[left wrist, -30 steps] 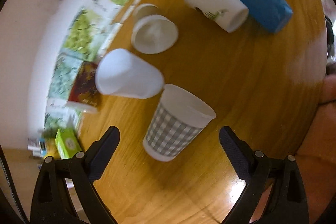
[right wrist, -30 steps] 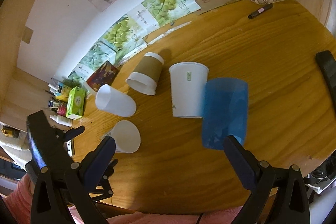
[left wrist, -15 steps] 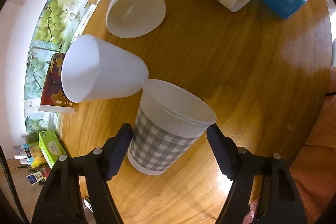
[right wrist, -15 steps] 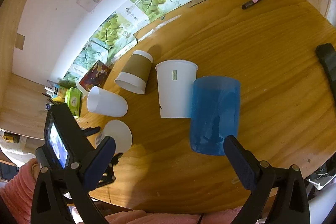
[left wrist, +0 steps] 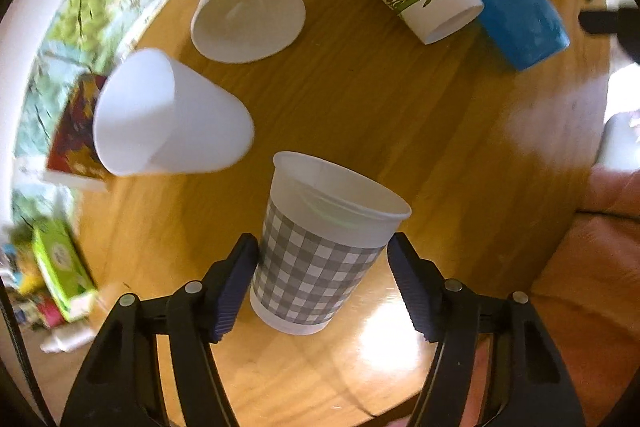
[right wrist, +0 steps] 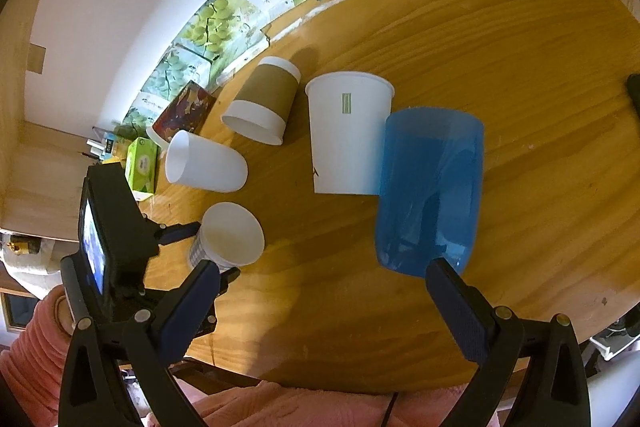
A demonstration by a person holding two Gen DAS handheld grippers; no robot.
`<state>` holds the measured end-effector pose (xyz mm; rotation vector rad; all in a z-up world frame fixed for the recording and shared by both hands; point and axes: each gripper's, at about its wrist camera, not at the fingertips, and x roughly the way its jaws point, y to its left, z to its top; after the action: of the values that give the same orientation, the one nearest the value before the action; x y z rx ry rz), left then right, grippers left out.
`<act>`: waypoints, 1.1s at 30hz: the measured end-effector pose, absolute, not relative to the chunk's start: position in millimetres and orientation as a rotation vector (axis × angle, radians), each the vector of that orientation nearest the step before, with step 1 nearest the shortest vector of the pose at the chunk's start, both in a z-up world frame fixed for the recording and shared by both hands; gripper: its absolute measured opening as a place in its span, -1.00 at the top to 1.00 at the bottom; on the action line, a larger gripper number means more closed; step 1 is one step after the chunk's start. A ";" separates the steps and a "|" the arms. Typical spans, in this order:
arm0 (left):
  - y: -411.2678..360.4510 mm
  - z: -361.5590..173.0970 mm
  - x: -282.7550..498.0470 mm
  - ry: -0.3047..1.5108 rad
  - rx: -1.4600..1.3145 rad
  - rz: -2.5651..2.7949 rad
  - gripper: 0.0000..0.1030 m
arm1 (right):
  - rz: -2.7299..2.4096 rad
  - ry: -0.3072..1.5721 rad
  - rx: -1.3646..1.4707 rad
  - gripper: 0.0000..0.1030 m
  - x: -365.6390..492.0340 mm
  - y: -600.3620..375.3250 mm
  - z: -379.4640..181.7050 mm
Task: Flip cup upright
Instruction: 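Hold the checkered cup in the left gripper while the right gripper approaches it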
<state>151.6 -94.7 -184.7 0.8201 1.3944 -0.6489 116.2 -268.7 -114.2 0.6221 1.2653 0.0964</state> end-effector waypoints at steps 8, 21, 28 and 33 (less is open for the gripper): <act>-91.3 -180.2 153.6 1.562 0.518 -0.654 -0.36 | 0.085 1.270 0.654 -1.00 108.1 -269.0 -115.0; -92.9 -192.6 132.4 1.733 -0.161 -0.637 -0.38 | 0.021 1.246 0.733 -1.00 85.8 -280.6 -115.5; -90.8 -192.1 125.8 1.741 -0.206 -0.633 -0.63 | 0.019 1.259 0.740 -1.00 81.7 -276.9 -116.5; -83.2 -180.0 126.1 1.699 -0.155 -0.658 -0.66 | 0.036 1.276 0.752 -1.00 84.0 -272.3 -120.2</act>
<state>126.1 -83.2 -180.0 -0.1549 1.6990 -0.6577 84.0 -272.3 -120.2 0.7521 1.2758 0.0359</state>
